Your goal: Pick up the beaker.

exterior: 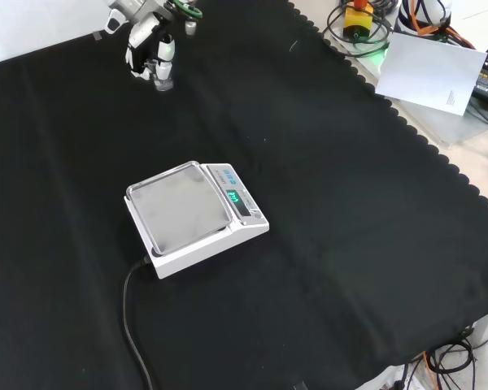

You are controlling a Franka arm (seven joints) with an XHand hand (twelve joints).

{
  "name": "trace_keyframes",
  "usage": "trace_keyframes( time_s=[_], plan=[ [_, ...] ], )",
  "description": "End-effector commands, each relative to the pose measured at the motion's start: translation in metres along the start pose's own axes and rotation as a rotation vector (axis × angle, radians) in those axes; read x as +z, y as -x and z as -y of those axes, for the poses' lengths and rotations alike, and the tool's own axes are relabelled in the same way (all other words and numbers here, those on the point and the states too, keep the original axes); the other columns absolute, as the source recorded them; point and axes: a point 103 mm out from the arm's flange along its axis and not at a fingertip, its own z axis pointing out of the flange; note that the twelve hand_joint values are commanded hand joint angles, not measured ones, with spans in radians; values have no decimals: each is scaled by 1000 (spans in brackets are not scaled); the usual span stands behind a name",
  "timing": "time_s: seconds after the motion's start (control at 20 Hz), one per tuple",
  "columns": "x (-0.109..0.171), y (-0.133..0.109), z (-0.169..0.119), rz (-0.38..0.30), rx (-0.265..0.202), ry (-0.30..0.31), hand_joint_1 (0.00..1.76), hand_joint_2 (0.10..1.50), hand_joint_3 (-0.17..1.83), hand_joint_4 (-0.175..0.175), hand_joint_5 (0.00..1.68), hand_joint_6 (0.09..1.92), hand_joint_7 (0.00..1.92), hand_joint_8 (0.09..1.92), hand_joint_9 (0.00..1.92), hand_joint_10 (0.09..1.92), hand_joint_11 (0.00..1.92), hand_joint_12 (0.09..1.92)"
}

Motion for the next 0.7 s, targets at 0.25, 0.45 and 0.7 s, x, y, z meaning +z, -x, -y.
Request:
trace_keyframes(
  time_s=[0.25, 0.45, 0.7],
  plan=[
    [-11, 2, 9, 78, 14, 163, 1540, 1142, -1, -175, 766, 1309, 611, 1198, 674, 1307, 919, 1297],
    [-23, 0, 21, 111, -9, 162, 1483, 1164, 4, -175, 759, 1324, 611, 1336, 791, 1312, 979, 1297],
    [-50, -4, 45, 140, -69, 139, 1484, 1137, -13, -175, 854, 1226, 679, 1263, 871, 1213, 1038, 1221]
  ],
)
